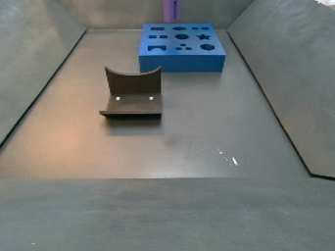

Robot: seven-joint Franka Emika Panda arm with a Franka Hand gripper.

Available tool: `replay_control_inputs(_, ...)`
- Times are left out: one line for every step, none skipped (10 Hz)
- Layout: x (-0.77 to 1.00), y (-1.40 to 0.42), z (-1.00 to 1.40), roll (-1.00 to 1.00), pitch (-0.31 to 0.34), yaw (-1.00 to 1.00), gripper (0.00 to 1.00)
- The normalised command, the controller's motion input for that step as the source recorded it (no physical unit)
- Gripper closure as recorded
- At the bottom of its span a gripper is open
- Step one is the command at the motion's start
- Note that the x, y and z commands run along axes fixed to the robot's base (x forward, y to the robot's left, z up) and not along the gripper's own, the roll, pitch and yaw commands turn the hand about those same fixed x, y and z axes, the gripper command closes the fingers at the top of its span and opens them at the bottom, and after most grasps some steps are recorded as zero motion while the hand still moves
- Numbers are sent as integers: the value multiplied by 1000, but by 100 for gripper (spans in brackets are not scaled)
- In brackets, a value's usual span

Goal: Insert the double-square object.

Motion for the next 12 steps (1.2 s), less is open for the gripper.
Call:
replay_control_inputs(657,0,-657,187,-36,-577,100)
replay_control_inputs(580,0,-637,189,-34,-643,100)
replay_control_inputs(666,0,-629,191,-27,-563,100)
replay_control_inputs(629,0,-520,167,-29,-594,100)
replay_control_inputs(517,0,-283,71,-14,-683,100)
replay_control_inputs(437,0,-77,0,0,-749,100)
replay_control_inputs(260,20,-17,0,0,-891,100)
replay_control_inputs(0,0,-211,9,0,-1000,100)
replay_control_inputs(0,0,-260,20,0,-1000,100)
replay_control_inputs(-9,0,-334,53,0,-1000,100)
replay_control_inputs(-29,0,-357,67,0,-1000,100)
replay_control_inputs(-43,0,-386,87,11,-1000,100)
